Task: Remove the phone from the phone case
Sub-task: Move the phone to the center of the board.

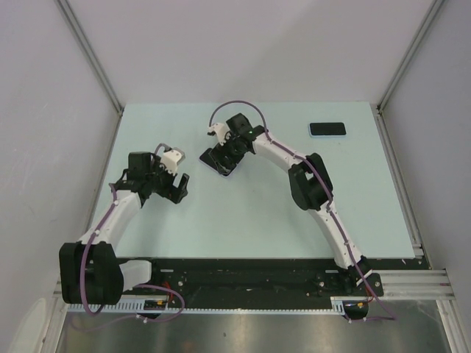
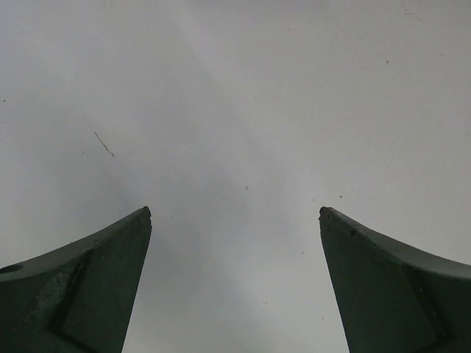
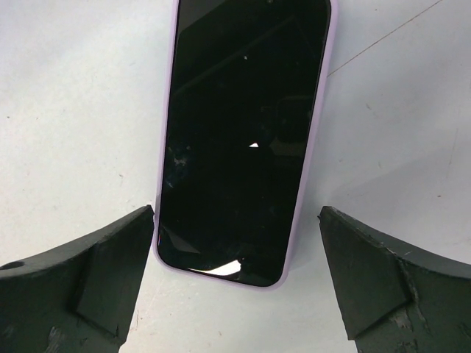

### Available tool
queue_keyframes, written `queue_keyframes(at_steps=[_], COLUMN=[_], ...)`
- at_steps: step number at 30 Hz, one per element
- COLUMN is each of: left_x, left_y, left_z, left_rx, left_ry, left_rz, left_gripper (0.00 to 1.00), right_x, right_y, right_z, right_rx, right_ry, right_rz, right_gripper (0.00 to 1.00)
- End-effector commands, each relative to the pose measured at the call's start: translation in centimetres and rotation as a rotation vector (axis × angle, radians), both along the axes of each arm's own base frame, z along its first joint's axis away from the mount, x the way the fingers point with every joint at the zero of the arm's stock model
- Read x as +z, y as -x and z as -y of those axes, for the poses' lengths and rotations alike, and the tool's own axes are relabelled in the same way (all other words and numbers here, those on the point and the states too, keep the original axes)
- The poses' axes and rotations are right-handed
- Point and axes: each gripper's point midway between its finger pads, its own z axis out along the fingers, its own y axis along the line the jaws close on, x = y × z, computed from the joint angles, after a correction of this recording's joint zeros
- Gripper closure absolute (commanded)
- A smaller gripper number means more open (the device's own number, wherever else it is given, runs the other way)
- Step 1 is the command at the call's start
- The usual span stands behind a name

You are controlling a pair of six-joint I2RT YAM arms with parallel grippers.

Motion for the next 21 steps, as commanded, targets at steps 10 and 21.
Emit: queue_keyframes(at_steps=[10, 21], left_x=[0.7, 1.0], left_y=[-0.5, -0.4], left_z=[-0.2, 0.0], left_rx=[0.019, 0.013], left_ry=[0.016, 0.030], left_rz=[0.037, 0.046], left_gripper=[0.00, 0.00], right_x=[-2.9, -4.3], right_y=[2.1, 3.6], right_z=[-0.7, 0.7], right_rx=[0.022, 0.052], right_ry=[0.184, 0.210], right_rz=[0.061, -0.050], right_gripper=[0.03, 0.51])
